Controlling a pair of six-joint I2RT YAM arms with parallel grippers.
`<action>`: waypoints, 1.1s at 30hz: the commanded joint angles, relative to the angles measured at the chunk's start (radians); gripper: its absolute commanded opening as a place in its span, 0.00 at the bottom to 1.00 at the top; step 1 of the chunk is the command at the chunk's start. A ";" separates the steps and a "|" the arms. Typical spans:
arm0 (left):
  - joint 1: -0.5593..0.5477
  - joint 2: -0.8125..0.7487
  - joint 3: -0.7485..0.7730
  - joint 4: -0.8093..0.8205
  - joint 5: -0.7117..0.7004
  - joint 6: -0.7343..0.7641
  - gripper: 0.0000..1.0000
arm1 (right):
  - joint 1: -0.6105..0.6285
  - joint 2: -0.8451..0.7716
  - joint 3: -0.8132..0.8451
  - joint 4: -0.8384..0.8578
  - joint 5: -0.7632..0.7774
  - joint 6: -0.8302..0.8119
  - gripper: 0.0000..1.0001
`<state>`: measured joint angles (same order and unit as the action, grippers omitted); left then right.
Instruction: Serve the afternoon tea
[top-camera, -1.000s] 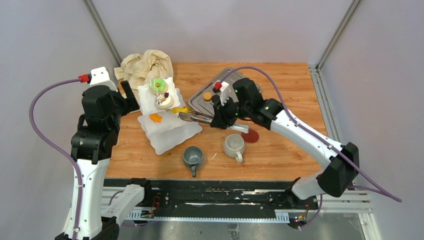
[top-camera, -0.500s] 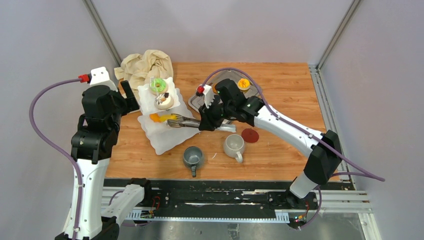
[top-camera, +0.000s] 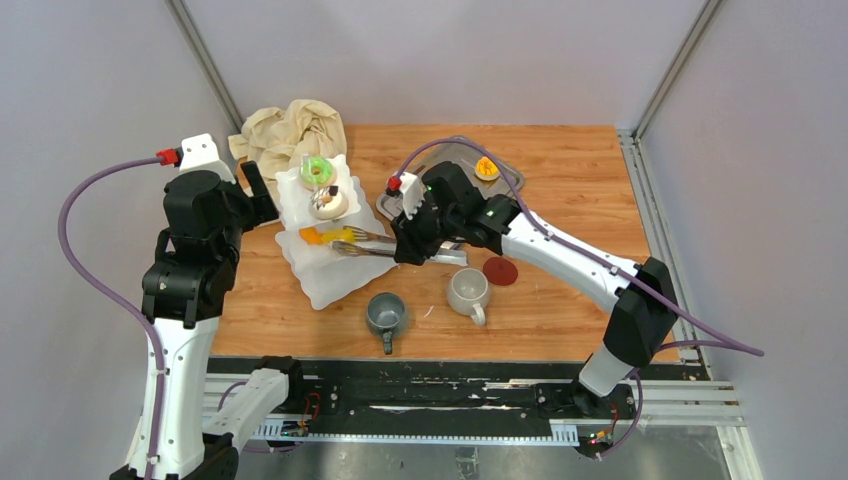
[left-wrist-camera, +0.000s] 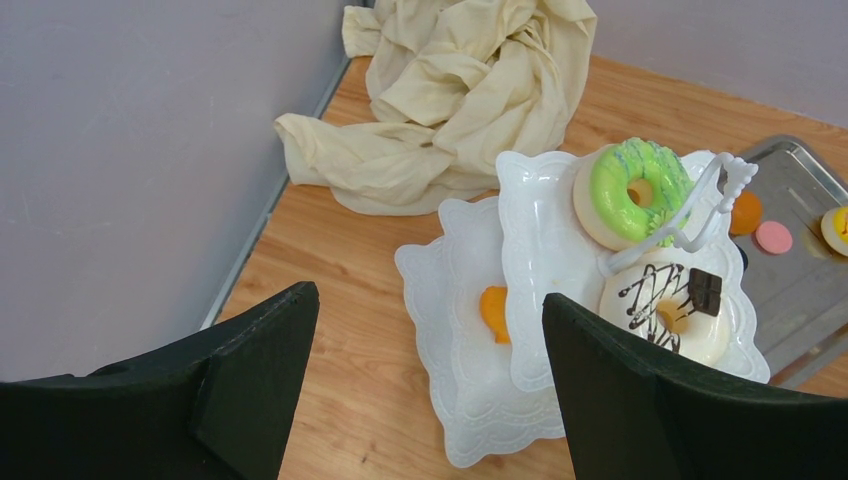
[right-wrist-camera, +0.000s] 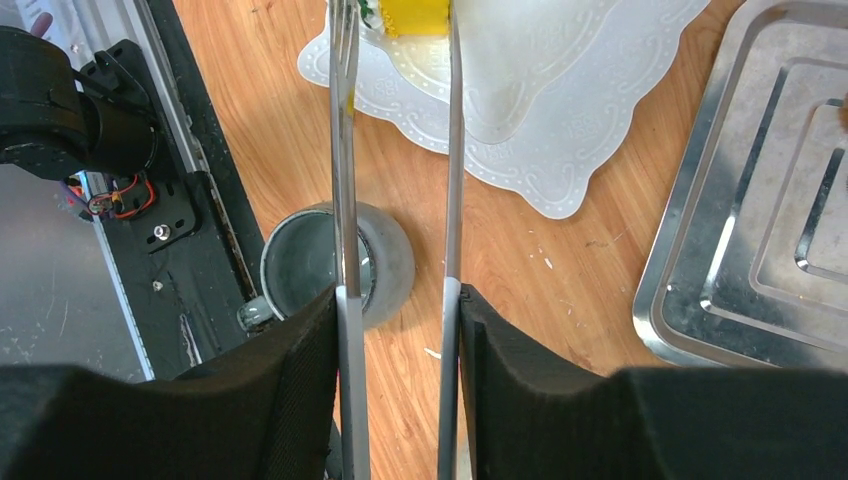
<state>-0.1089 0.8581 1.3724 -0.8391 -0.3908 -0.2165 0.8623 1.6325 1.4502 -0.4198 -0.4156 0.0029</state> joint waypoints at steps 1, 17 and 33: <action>-0.011 -0.013 -0.006 0.030 -0.019 0.008 0.87 | 0.020 0.002 0.048 0.026 0.015 -0.015 0.47; -0.011 -0.012 0.006 0.027 -0.012 0.005 0.87 | 0.015 -0.163 -0.017 0.021 0.131 -0.020 0.50; -0.011 -0.009 0.010 0.021 -0.005 -0.002 0.87 | -0.339 -0.469 -0.332 0.008 0.146 0.101 0.42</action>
<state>-0.1093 0.8547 1.3724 -0.8391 -0.3935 -0.2169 0.6273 1.2106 1.1366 -0.4358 -0.3061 0.0559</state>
